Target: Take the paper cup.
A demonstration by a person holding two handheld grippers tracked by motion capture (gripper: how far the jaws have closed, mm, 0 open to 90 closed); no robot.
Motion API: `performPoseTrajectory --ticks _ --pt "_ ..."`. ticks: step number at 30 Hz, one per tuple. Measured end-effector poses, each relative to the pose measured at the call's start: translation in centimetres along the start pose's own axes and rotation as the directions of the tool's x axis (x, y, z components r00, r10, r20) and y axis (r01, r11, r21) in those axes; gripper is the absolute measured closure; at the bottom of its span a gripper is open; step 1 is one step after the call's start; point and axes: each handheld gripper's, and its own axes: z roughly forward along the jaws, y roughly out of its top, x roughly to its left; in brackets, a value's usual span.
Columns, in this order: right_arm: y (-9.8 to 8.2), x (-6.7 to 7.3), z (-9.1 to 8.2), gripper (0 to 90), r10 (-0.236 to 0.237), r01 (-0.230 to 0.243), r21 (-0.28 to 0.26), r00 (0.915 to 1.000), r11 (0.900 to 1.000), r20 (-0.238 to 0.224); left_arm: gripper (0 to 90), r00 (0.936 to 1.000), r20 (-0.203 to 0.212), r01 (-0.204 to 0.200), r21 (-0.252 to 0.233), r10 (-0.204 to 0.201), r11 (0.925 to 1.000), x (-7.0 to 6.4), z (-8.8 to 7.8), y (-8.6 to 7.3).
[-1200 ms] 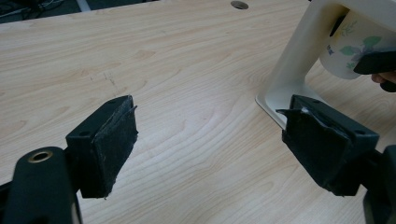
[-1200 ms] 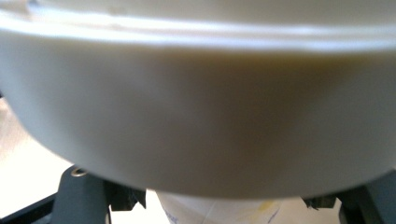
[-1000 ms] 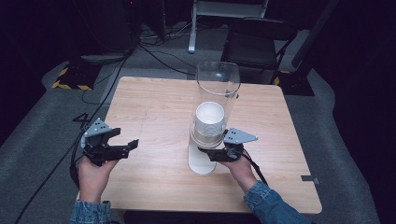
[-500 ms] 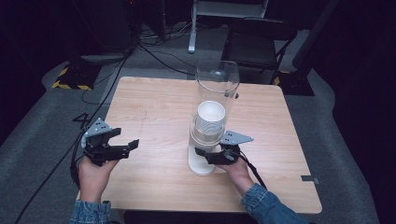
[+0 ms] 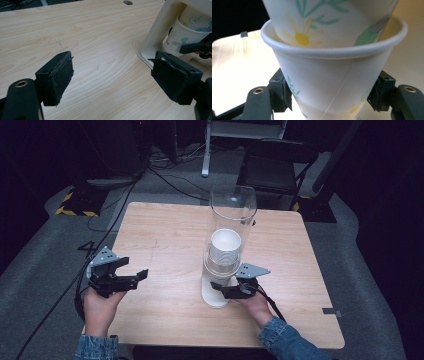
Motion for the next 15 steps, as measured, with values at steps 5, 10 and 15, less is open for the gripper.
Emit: performPoseTrajectory --ticks 5,10,15 --pt "-0.4 0.0 0.0 32.8 -0.001 0.0 0.029 1.0 1.0 0.006 17.6 1.0 0.001 0.003 0.003 -0.003 1.0 0.1 0.2 0.0" --pt "-1.0 0.0 0.4 32.6 0.003 -0.005 0.114 0.9998 0.993 0.018 17.7 1.0 0.005 0.005 0.001 -0.005 1.0 0.0 0.2 0.1" --pt "-1.2 0.1 0.4 32.6 0.009 -0.011 0.149 0.9999 0.989 0.014 17.7 1.0 0.008 0.005 0.003 -0.005 1.0 0.0 0.4 0.1"
